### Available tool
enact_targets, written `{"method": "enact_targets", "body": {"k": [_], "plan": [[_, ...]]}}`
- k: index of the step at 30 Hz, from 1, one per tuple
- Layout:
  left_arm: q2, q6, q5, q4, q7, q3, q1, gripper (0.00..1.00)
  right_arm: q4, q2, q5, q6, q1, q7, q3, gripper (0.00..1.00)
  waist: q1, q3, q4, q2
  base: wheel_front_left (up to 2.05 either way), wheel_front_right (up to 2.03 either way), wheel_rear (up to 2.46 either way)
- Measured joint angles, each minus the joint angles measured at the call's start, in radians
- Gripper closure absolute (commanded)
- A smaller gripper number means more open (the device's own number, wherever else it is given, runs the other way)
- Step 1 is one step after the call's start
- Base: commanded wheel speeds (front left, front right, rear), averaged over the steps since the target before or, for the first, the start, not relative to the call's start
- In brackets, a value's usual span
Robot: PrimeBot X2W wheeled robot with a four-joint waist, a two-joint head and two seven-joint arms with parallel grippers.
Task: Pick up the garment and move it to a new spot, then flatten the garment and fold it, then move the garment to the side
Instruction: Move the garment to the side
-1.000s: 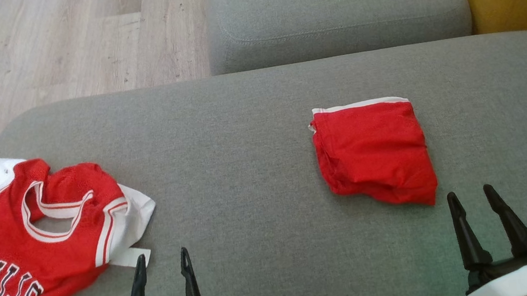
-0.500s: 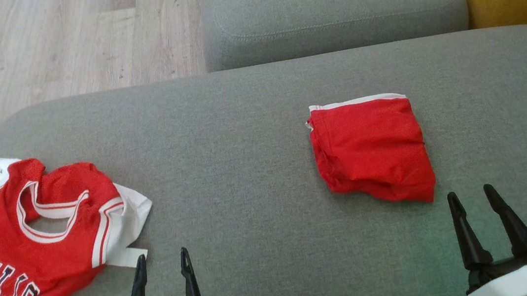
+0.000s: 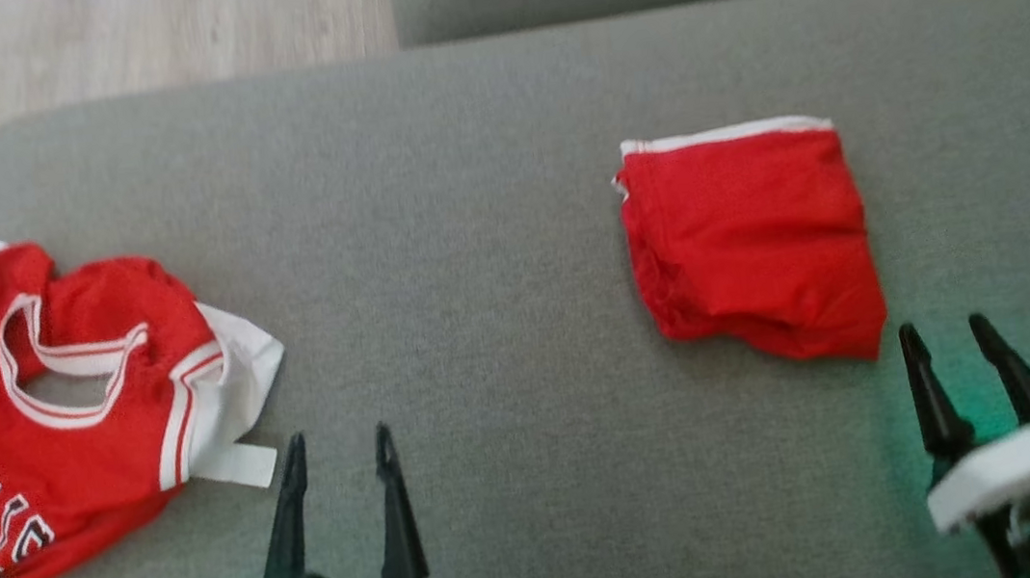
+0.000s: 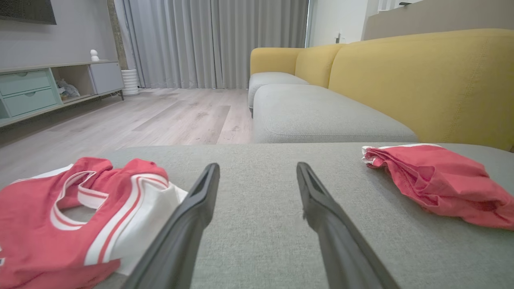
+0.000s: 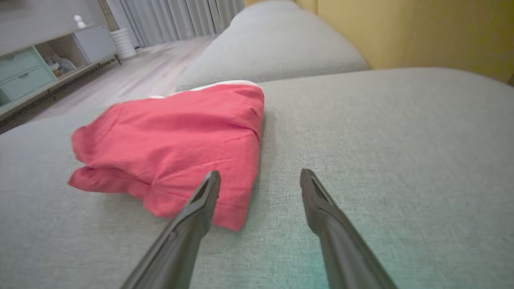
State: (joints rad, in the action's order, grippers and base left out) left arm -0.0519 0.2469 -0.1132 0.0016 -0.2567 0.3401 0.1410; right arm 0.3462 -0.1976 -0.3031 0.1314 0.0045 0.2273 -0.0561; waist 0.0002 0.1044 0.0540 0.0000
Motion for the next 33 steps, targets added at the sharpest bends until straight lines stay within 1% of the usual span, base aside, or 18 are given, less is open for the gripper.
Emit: {"method": "enact_targets", "body": {"k": [4, 10, 14, 15, 16, 17, 18, 22, 23, 24, 26, 30, 33], "plan": [[0.000, 0.001, 0.002, 0.001, 0.000, 0.025, -0.041, 0.00, 0.095, -0.029, -0.051, 0.000, -0.121, -0.078, -0.016, 0.00, 0.0001, 0.044, 0.004, 0.0000, 0.00, 0.00, 0.00], [0.000, 0.010, 0.002, 0.015, 0.000, 0.063, -0.077, 0.00, 0.203, -0.076, -0.156, 0.000, -0.275, -0.145, -0.061, 0.00, 0.0000, 0.092, 0.010, 0.0000, 0.00, 0.00, 0.00], [0.000, 0.013, 0.002, 0.022, 0.000, 0.081, -0.103, 0.00, 0.258, -0.100, -0.232, 0.000, -0.336, -0.209, -0.148, 0.00, 0.0000, 0.114, 0.013, 0.0000, 0.00, 0.00, 0.00], [0.000, 0.015, 0.002, 0.025, 0.000, 0.082, -0.107, 0.00, 0.269, -0.102, -0.253, 0.000, -0.347, -0.231, -0.179, 0.34, -0.0001, 0.120, 0.013, 0.0000, 0.00, 0.00, 0.00], [0.000, 0.017, 0.002, 0.028, 0.000, 0.084, -0.111, 0.00, 0.276, -0.104, -0.275, 0.000, -0.355, -0.250, -0.209, 0.80, 0.0000, 0.124, 0.014, 0.0000, 0.00, 0.00, 0.00], [0.000, 0.017, 0.002, 0.031, 0.000, 0.086, -0.117, 0.00, 0.278, -0.105, -0.300, 0.000, -0.361, -0.259, -0.231, 0.80, 0.0000, 0.129, 0.014, 0.0000, 0.00, 0.00, 0.00], [0.000, 0.018, 0.002, 0.031, 0.000, 0.088, -0.123, 0.00, 0.277, -0.114, -0.320, 0.000, -0.369, -0.263, -0.246, 1.00, -0.0002, 0.133, 0.014, 0.0000, 0.00, 0.00, 0.00], [0.000, 0.027, 0.009, 0.026, 0.000, 0.091, -0.146, 0.00, 0.279, -0.163, -0.342, 0.000, -0.404, -0.243, -0.285, 1.00, -0.0002, 0.155, -0.002, 0.0000, 0.00, 0.00, 0.00], [0.001, 0.026, 0.013, 0.023, 0.000, 0.094, -0.158, 0.00, 0.278, -0.202, -0.347, 0.000, -0.422, -0.232, -0.293, 1.00, -0.0002, 0.172, -0.017, 0.0000, 0.00, 0.00, 0.00], [0.001, 0.026, 0.013, 0.023, 0.000, 0.094, -0.158, 0.00, 0.278, -0.202, -0.347, 0.000, -0.422, -0.232, -0.293, 1.00, -0.0002, 0.172, -0.017, 0.0000, 0.00, 0.00, 0.00], [0.001, 0.026, 0.025, 0.022, 0.000, 0.096, -0.174, 0.00, 0.272, -0.257, -0.348, 0.000, -0.443, -0.227, -0.299, 1.00, -0.0001, 0.194, -0.034, 0.0000, 0.00, 0.00, 0.00], [0.001, 0.019, 0.047, 0.021, 0.000, 0.097, -0.229, 0.00, 0.249, -0.386, -0.365, 0.000, -0.490, -0.227, -0.294, 1.00, -0.0001, 0.254, -0.071, 0.0000, 0.00, 0.00, 0.00], [0.002, 0.003, 0.058, 0.021, 0.000, 0.098, -0.287, 0.00, 0.241, -0.469, -0.383, 0.000, -0.517, -0.227, -0.270, 1.00, 0.0000, 0.308, -0.097, 0.0000, 0.00, 0.00, 0.00]]}}
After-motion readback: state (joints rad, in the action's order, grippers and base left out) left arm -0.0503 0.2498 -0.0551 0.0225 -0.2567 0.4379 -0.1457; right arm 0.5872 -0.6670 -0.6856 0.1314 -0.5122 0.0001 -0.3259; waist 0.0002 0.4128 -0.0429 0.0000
